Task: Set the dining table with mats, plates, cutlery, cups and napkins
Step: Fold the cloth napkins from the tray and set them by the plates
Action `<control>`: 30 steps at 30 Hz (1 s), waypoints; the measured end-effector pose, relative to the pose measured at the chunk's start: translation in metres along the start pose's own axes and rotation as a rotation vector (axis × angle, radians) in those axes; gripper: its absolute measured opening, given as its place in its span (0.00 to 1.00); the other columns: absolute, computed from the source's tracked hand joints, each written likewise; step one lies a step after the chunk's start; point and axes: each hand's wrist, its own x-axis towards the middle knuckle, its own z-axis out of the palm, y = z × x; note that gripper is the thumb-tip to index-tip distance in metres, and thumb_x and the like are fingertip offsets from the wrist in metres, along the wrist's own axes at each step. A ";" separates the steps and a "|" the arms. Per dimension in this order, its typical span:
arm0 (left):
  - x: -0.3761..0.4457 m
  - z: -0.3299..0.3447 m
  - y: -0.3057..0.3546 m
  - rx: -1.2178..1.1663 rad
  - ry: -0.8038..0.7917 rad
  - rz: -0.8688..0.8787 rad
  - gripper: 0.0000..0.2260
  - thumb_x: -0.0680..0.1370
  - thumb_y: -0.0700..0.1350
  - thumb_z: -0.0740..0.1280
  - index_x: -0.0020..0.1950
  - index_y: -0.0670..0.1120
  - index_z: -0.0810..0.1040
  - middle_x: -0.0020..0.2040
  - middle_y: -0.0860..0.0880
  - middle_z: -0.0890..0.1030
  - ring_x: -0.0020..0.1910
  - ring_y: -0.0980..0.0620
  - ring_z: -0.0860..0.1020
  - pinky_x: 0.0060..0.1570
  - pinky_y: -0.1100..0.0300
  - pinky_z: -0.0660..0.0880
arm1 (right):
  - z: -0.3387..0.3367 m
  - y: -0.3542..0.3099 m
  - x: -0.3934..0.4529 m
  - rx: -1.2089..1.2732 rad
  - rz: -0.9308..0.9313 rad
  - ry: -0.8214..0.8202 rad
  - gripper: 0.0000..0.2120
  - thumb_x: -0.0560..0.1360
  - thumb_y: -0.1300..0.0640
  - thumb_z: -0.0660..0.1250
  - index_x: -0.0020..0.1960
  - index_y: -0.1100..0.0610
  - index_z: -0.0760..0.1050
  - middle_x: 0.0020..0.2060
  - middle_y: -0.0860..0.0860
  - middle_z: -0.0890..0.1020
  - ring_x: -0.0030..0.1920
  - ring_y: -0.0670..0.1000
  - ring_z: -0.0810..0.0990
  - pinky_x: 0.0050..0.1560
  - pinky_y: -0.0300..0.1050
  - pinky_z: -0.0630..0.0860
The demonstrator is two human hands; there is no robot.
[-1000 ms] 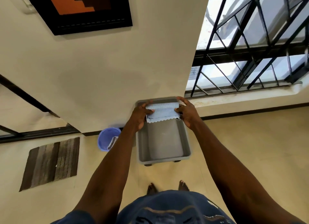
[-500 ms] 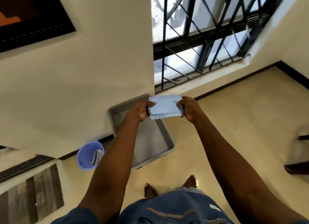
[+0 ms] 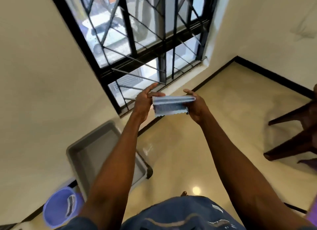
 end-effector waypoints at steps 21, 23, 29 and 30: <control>0.198 0.310 -0.014 0.063 -0.495 0.045 0.22 0.67 0.26 0.57 0.32 0.48 0.84 0.52 0.39 0.83 0.52 0.43 0.81 0.54 0.45 0.75 | -0.284 -0.106 0.066 0.426 -0.007 0.353 0.23 0.69 0.42 0.71 0.56 0.58 0.78 0.45 0.57 0.82 0.43 0.57 0.82 0.46 0.53 0.80; 0.221 0.347 -0.016 0.052 -0.583 0.026 0.24 0.68 0.23 0.57 0.31 0.48 0.84 0.48 0.45 0.84 0.49 0.48 0.81 0.52 0.52 0.76 | -0.311 -0.118 0.076 0.370 0.006 0.424 0.18 0.73 0.47 0.70 0.56 0.58 0.77 0.45 0.56 0.80 0.39 0.55 0.82 0.39 0.48 0.80; 0.288 0.450 0.000 0.085 -0.804 0.010 0.26 0.67 0.21 0.55 0.28 0.48 0.83 0.42 0.54 0.85 0.44 0.57 0.82 0.44 0.65 0.76 | -0.387 -0.158 0.109 0.582 -0.053 0.605 0.23 0.73 0.37 0.66 0.47 0.57 0.77 0.41 0.56 0.82 0.44 0.58 0.81 0.49 0.55 0.79; 0.302 0.467 0.000 0.089 -0.839 -0.001 0.26 0.67 0.21 0.55 0.29 0.48 0.83 0.42 0.54 0.85 0.44 0.56 0.82 0.44 0.64 0.76 | -0.399 -0.165 0.117 0.569 -0.053 0.644 0.20 0.73 0.39 0.66 0.45 0.57 0.77 0.39 0.55 0.81 0.42 0.57 0.81 0.47 0.53 0.79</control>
